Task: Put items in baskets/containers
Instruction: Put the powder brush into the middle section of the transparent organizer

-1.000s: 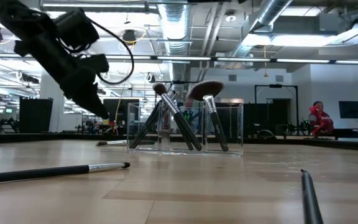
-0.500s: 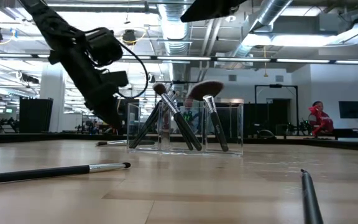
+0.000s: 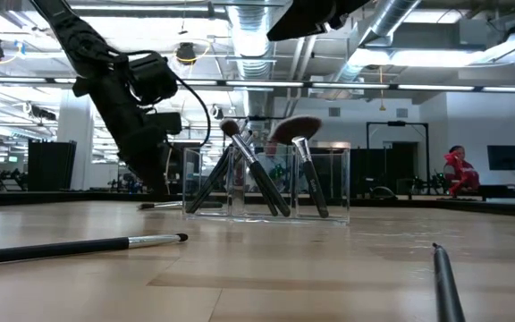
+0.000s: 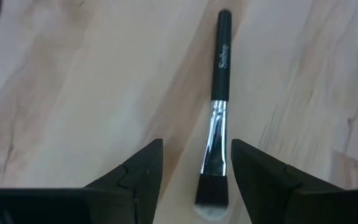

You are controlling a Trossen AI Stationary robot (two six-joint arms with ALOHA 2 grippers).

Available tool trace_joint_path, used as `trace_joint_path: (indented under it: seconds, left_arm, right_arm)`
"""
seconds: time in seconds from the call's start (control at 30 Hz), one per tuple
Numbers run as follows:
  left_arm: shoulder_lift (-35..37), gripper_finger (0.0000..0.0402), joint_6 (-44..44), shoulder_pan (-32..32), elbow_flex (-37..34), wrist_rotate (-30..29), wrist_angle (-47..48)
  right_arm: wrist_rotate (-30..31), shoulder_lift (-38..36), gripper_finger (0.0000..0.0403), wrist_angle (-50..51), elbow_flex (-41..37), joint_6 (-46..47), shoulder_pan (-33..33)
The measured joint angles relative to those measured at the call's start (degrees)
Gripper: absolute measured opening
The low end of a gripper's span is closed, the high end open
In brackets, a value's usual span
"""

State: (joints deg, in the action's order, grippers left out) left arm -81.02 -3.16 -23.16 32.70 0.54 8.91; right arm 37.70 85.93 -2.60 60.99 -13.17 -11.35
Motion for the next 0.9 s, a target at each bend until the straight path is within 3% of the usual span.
trace_joint_path:
  seconds: [0.23, 0.43, 0.9]
  left_arm:
    - [-1.47, 0.0186, -0.04, 2.91, 0.35, 0.75, 0.01]
    - [-3.36, 0.0186, 0.31, 3.60, 0.34, -8.47, -0.13]
    - [-3.42, 0.0186, -4.17, 3.63, 0.34, -7.85, -0.36]
  right_arm:
    - [-0.49, 0.00, 0.0072, 0.59, 0.00, 2.78, 0.00]
    - [-0.56, 0.00, 0.0072, 0.69, 0.00, 5.06, -0.52]
    - [-3.70, 0.04, 0.0072, 0.93, 0.00, 6.77, -0.72]
